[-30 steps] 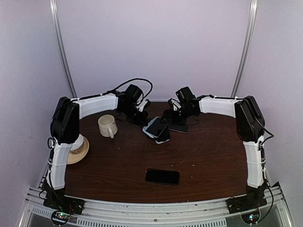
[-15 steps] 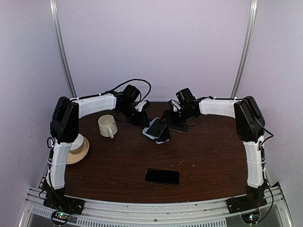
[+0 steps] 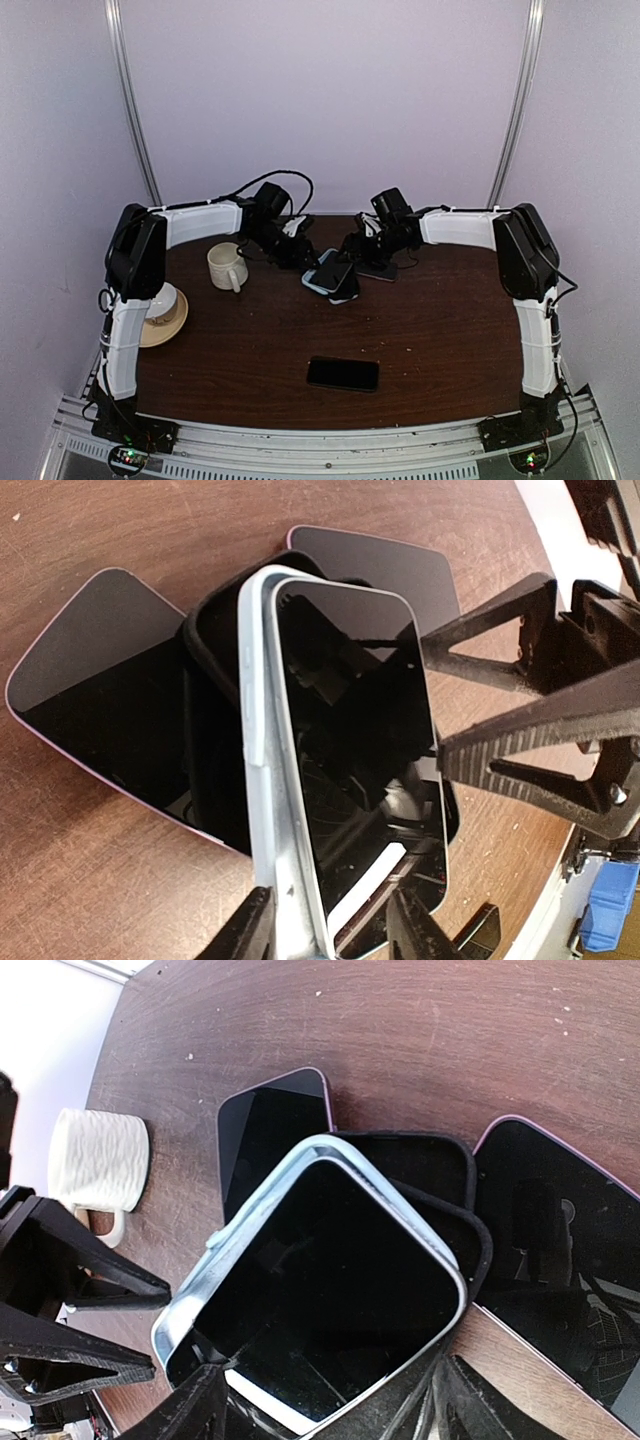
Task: Put the phone into the phone case
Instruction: Pick up the phone case, then pass from the left arm to the right, then place the phone case at the corner of the board, then pick up the phone at the corner of the board.
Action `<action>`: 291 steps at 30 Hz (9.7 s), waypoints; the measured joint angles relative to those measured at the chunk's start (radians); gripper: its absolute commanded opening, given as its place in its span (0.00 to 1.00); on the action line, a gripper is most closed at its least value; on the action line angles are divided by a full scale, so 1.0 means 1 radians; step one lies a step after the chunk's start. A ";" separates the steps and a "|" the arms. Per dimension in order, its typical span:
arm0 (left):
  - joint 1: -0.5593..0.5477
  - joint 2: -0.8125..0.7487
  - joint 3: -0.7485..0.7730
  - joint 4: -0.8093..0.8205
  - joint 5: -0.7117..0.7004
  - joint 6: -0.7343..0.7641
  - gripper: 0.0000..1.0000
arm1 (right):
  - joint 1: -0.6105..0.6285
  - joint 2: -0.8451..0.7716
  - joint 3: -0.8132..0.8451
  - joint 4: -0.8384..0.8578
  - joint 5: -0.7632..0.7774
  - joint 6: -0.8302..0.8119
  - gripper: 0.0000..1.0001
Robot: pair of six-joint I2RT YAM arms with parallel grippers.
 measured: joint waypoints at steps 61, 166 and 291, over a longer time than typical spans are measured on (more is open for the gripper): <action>0.125 0.048 -0.238 0.509 0.404 -0.328 0.37 | 0.010 0.000 0.000 -0.027 0.003 -0.011 0.73; -0.166 -0.219 0.028 0.130 -0.767 0.644 0.00 | -0.172 -0.193 -0.298 0.651 -0.334 0.160 0.74; -0.090 -0.712 -0.441 -0.088 -0.422 0.455 0.98 | 0.532 -0.119 -0.137 -0.611 0.316 -0.616 0.99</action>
